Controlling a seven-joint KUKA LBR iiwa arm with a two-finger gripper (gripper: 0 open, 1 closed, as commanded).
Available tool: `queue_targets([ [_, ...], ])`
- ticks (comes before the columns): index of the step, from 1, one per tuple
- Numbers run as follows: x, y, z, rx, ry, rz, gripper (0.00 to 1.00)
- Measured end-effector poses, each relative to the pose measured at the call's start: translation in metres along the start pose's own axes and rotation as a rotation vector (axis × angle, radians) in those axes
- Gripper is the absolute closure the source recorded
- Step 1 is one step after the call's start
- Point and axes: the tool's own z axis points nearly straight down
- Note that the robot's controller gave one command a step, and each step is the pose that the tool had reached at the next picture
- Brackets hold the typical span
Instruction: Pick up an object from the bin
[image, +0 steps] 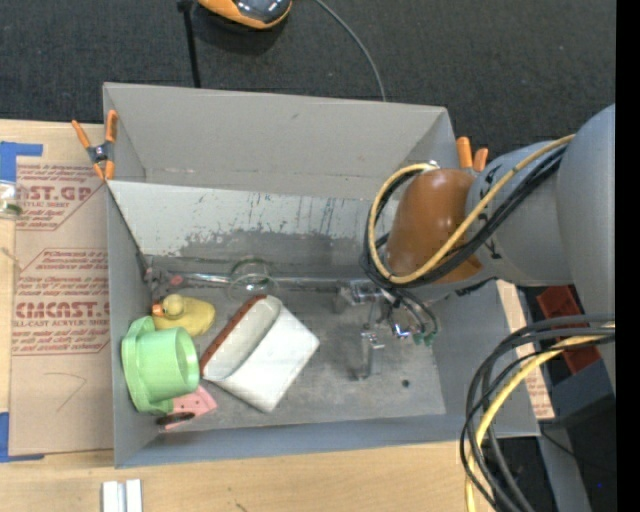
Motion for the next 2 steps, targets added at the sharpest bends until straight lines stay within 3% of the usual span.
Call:
queue_targets([
  [1, -0.008, 0.019, -0.021, -0.006, 0.007, -0.126, 0.00],
  [2, -0.019, 0.051, -0.022, -0.001, -0.001, -0.211, 0.00],
])
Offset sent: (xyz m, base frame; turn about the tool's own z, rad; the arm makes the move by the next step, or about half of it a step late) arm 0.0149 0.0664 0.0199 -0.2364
